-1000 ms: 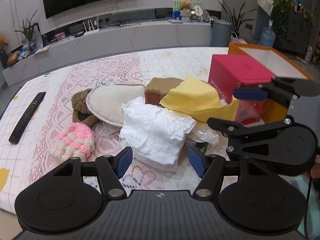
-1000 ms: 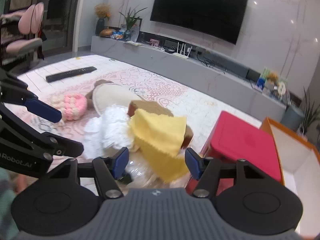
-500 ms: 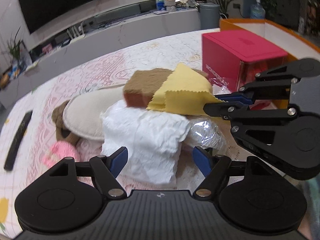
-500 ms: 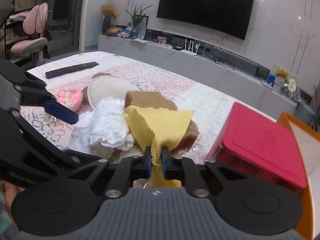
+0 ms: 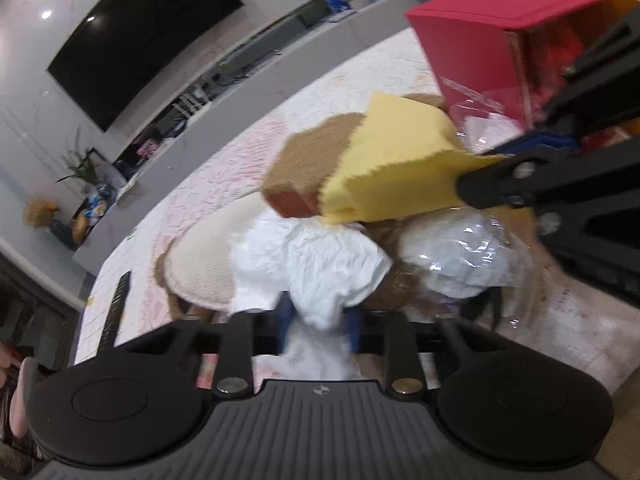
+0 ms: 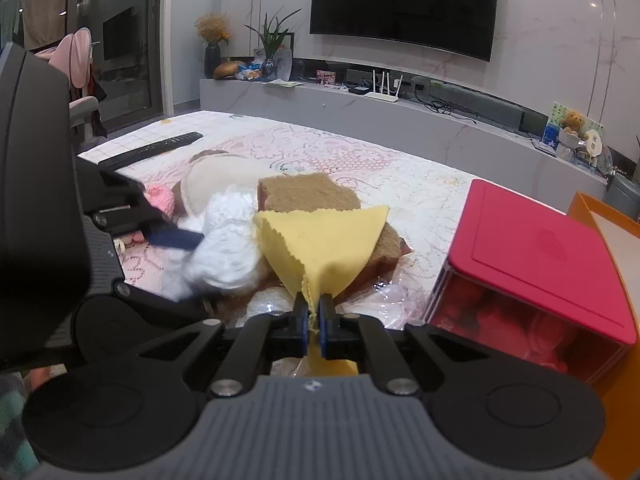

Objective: Organize soft objects
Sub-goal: 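Carry the white cloth and yellow cloth over the open white box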

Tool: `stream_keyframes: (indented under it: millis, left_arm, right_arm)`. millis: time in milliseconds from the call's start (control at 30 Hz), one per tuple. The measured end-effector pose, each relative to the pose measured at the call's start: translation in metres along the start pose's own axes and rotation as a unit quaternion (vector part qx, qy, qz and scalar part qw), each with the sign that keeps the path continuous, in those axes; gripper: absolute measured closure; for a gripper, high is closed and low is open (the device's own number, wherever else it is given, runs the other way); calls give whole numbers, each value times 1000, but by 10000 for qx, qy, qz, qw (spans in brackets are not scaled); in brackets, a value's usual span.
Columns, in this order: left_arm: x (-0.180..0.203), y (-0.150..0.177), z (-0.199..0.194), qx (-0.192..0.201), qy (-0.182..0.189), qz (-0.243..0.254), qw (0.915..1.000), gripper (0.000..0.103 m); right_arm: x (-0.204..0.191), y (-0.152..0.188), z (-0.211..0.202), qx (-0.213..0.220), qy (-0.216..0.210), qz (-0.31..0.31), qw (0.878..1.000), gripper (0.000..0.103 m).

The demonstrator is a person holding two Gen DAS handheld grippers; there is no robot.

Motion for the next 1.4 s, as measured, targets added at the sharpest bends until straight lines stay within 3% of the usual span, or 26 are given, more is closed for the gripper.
stream_keyframes:
  millis: [233,567,733,1000,1400]
  left_arm:
    - [-38,3,-36,139,351,-857,9956,91]
    - [-59,20,-102,396,619,-1564,9850,91]
    - [-62,23,-131,653,626,-1642,9823,91]
    - [-46,12,-181,1182,1160,-1511,9746,91]
    - [-2,-56,-232,1796,2151,-837,9563,91]
  right_arm:
    - [0,-1,-18,260,51,54,9996,103]
    - [-9,-6,-67,705,261,59,9972,103]
    - [-12,5,-101,909,322,293,9949,103]
    - [-5,26,-160,1181,636,593,9892,103]
    - [59,52,-251,1545,1614,877,9708,103]
Point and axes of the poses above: each gripper's, at about its wrist camera, not at the fingertips, and z roughly the way its jaws point, x to its right, y to its underside, the point moved 4 cm from there along z, roughly the way its jaws point, and after that the axes turned 12 degrees about -x, right-handed, at the moved point
